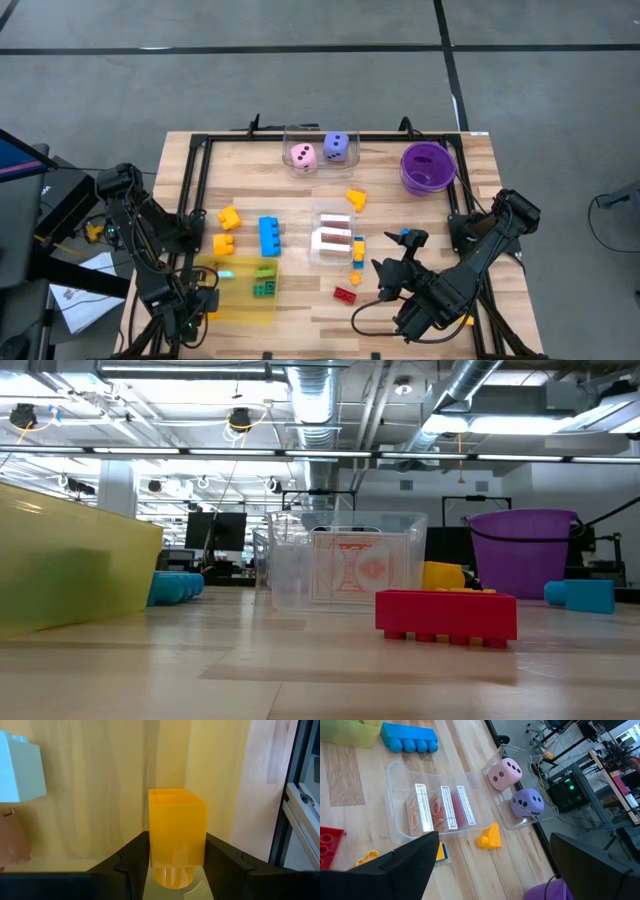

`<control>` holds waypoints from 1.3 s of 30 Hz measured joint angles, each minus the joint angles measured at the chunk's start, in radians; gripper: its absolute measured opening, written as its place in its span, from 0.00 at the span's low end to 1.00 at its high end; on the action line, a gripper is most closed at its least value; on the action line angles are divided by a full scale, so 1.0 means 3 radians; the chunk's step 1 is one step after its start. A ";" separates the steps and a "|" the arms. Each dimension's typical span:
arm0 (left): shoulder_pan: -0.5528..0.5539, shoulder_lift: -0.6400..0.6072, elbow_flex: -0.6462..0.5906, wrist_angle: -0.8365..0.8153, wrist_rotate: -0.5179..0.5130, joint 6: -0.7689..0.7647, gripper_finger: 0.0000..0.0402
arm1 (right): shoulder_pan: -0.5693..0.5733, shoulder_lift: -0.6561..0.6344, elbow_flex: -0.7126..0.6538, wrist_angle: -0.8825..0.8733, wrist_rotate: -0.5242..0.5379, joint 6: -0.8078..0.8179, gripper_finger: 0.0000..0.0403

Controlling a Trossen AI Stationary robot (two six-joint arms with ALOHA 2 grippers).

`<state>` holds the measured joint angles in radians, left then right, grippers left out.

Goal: Pick & Place Toys
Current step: Put the yellow game piece into the yellow bin

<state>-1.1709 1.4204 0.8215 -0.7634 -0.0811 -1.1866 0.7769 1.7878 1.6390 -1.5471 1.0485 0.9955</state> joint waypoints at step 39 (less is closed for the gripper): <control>0.0000 -0.0914 0.0002 0.0058 -0.0944 0.0133 0.41 | 0.0000 0.0000 0.0000 0.0024 0.0000 -0.0025 0.92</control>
<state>-1.1709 1.1462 0.8221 -0.7460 -0.3643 -1.1468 0.7769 1.7878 1.6390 -1.5398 1.0485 0.9879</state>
